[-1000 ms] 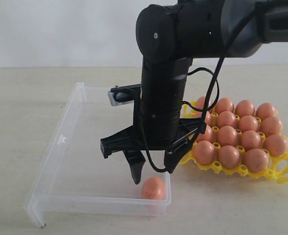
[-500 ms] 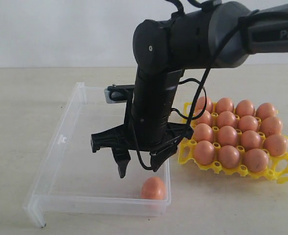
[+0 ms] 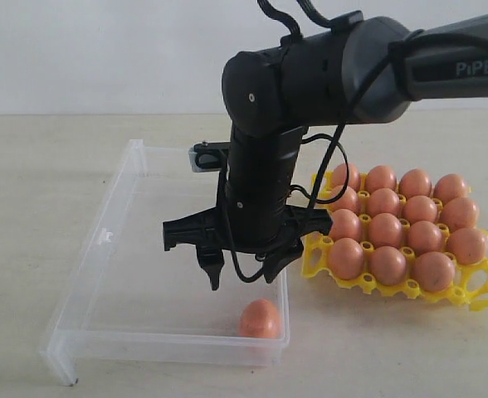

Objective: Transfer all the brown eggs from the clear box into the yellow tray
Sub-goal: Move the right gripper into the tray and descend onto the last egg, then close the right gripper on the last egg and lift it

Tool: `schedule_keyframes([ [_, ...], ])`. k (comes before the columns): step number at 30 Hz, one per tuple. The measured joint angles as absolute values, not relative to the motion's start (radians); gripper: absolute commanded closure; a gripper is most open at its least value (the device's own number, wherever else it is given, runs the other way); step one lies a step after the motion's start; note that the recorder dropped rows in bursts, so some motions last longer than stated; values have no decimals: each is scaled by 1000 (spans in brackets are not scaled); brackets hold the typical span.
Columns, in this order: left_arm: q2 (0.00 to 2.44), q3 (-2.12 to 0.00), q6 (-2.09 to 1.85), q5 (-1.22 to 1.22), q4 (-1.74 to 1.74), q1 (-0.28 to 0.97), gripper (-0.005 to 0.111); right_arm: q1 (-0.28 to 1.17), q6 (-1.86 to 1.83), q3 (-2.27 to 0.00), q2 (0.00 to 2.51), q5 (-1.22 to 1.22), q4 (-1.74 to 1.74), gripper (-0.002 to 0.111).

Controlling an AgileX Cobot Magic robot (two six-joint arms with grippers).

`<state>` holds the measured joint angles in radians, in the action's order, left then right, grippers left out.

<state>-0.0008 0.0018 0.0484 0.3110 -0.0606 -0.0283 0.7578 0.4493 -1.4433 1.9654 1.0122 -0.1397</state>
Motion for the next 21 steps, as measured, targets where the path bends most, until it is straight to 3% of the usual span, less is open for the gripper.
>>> schedule_keyframes([
  [21,-1,2,48,311,-61,-28,111,758,458,-1443,2041,1039,-141,48],
])
